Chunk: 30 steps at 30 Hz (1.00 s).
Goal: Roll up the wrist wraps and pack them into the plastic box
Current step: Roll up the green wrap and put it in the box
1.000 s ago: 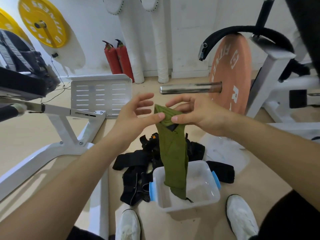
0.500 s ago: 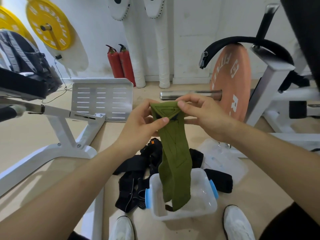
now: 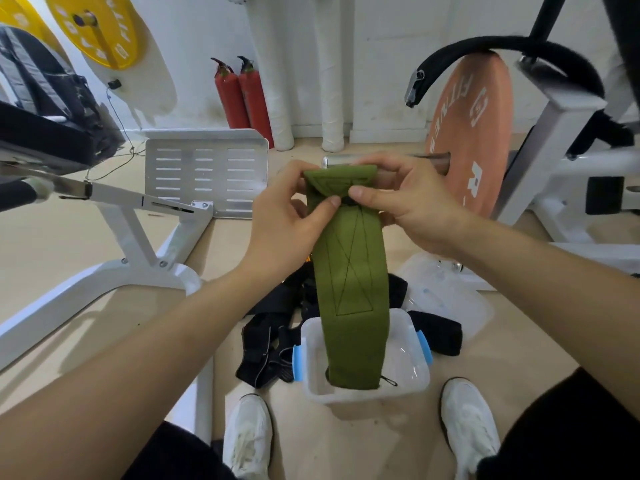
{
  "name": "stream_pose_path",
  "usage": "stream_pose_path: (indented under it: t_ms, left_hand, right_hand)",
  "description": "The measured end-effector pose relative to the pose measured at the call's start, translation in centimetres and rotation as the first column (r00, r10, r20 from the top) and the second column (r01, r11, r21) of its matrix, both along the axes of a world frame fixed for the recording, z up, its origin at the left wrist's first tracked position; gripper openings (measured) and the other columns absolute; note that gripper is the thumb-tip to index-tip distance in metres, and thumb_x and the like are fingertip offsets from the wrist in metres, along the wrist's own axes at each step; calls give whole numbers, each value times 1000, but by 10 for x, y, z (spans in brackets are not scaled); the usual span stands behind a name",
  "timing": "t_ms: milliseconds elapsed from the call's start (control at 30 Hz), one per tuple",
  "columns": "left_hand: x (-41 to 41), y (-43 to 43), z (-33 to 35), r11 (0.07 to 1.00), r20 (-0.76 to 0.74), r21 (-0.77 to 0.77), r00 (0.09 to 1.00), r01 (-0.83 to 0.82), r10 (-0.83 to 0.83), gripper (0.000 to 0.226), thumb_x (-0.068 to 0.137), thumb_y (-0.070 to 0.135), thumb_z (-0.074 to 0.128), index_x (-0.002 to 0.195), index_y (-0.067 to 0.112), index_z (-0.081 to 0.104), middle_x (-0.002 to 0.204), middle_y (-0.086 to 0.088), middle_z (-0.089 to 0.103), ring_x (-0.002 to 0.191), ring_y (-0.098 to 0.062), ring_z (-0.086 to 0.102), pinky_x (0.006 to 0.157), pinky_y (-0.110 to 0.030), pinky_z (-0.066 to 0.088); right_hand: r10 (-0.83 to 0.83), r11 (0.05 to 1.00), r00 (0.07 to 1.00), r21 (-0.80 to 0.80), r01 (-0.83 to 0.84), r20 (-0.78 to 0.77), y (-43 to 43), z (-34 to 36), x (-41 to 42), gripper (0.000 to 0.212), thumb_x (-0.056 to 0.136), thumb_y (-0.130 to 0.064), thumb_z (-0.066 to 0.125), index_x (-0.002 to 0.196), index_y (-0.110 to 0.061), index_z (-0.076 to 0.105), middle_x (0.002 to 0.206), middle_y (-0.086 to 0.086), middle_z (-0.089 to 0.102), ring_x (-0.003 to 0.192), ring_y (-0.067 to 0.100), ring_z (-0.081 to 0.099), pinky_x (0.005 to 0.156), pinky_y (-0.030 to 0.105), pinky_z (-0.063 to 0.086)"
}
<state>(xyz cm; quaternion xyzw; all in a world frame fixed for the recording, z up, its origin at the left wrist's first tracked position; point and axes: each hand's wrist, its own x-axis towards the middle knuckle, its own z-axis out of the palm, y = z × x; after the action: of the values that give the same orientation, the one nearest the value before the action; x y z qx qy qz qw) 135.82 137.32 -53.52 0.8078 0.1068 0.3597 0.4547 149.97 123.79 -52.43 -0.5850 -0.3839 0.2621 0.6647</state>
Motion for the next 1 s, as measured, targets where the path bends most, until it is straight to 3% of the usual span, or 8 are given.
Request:
stream_pose_path:
  t_ms: [133, 200, 267, 367, 433, 667, 800, 1000]
  left_hand:
    - [-8, -6, 9, 944, -80, -312, 987, 108, -139, 21, 94, 16, 69, 114, 23, 65, 112, -8, 73, 100, -34, 72, 71, -46, 64]
    - [-11, -4, 17, 792, -178, -597, 943, 125, -282, 34, 96, 36, 60, 125, 20, 63, 118, -14, 72, 90, -36, 75, 69, -43, 63]
    - [-14, 1, 21, 695, -292, -715, 871, 76, -396, 50, 97, 59, 48, 127, 23, 65, 116, -22, 73, 84, -36, 75, 69, -40, 62]
    - [-16, 5, 18, 709, -363, -704, 839, 38, -406, 43, 100, 57, 48, 107, 21, 70, 94, -16, 74, 79, -31, 72, 66, -34, 61]
    - [-15, 8, 12, 747, -351, -662, 856, 60, -380, 31, 100, 41, 58, 110, 14, 70, 98, -13, 70, 87, -31, 67, 72, -36, 63]
    - [-20, 18, 3, 764, -330, -632, 846, 131, -419, 51, 77, 32, 80, 124, 15, 70, 106, -10, 76, 96, -22, 72, 87, -37, 61]
    - [-21, 25, 1, 754, -278, -645, 880, 126, -385, 52, 72, 18, 80, 123, 14, 70, 114, -16, 76, 105, -30, 72, 89, -40, 61]
    - [-21, 29, -4, 795, -250, -595, 912, 120, -325, 57, 69, 13, 81, 124, 10, 66, 116, -19, 75, 107, -37, 73, 97, -52, 58]
  right_hand:
    - [-10, 999, 1000, 49, 9, 3, 1, -6, 0, 25, 88, 0, 71, 110, -12, 69, 91, 7, 78, 79, 26, 76, 60, 38, 61]
    - [-16, 999, 999, 30, 15, 44, -2, -7, -1, 24, 88, 1, 71, 103, -17, 71, 88, 3, 79, 75, 23, 75, 56, 34, 60]
    - [-22, 1000, 995, 4, 21, 98, -5, -10, 0, 26, 88, 3, 72, 97, -21, 73, 84, -1, 78, 72, 19, 73, 54, 32, 59]
    - [1, 999, 981, -38, 6, 192, -6, -16, 1, 27, 87, 7, 71, 96, -18, 76, 89, 3, 77, 80, 23, 72, 71, 45, 63]
    - [31, 999, 969, -51, -19, 244, -6, -18, 2, 22, 87, 8, 70, 99, -9, 76, 92, 10, 75, 85, 26, 70, 81, 48, 60]
    - [86, 995, 959, -76, -68, 271, -5, -25, 3, 35, 86, 12, 70, 113, -11, 73, 94, -9, 79, 93, 21, 73, 80, 28, 60]
    - [195, 975, 939, -160, -154, 285, -8, -21, 5, 44, 82, 10, 75, 121, -11, 71, 117, -3, 75, 103, 26, 73, 92, 34, 59]
    - [163, 976, 968, -173, -130, 189, -9, -20, -2, 39, 85, -3, 77, 122, -13, 70, 117, 6, 74, 95, 34, 73, 90, 44, 60]
